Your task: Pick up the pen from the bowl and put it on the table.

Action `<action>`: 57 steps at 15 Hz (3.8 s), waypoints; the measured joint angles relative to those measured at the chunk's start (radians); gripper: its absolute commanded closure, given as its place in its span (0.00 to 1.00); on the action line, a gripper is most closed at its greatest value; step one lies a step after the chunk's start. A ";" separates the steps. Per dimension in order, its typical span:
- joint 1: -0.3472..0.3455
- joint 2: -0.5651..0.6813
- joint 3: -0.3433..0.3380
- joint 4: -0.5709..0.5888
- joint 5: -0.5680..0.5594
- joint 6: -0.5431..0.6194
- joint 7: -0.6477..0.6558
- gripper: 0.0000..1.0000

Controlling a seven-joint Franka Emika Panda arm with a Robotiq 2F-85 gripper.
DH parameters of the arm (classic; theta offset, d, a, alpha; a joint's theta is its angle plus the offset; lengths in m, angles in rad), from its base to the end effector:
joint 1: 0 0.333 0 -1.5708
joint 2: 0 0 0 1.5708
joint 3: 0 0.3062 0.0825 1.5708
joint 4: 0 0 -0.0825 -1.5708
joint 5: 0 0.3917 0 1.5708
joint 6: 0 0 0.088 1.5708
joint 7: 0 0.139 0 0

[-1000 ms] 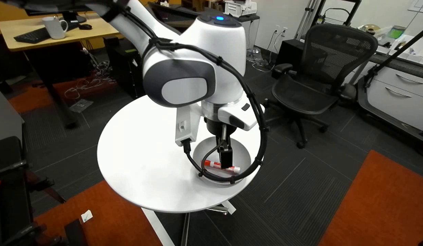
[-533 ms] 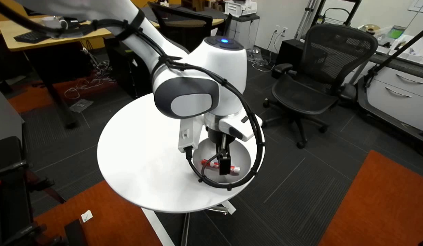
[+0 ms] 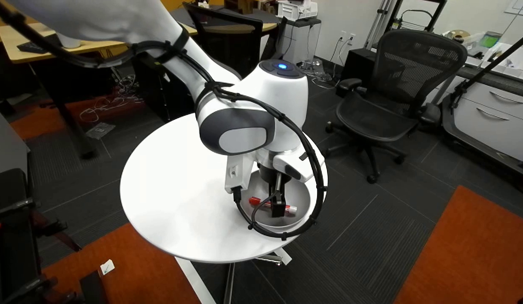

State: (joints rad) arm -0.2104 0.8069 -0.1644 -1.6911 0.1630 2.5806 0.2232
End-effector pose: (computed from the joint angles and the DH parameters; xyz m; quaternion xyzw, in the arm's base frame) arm 0.6355 -0.2437 0.0964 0.9422 -0.3314 0.0477 0.0151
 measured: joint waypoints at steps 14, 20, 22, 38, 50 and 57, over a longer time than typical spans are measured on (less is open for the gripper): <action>0.012 -0.043 -0.018 0.006 -0.010 0.033 0.000 0.95; 0.095 -0.243 -0.058 -0.159 -0.104 0.132 -0.001 0.95; 0.125 -0.312 -0.059 -0.230 -0.150 0.168 -0.002 0.95; 0.241 -0.396 -0.026 -0.607 -0.278 0.308 -0.003 0.95; 0.236 -0.267 -0.026 -0.544 -0.263 0.309 -0.003 0.39; 0.240 -0.298 -0.046 -0.529 -0.268 0.309 -0.005 0.00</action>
State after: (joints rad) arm 0.0293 0.5092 -0.2099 -2.2196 -0.1054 2.8894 0.2180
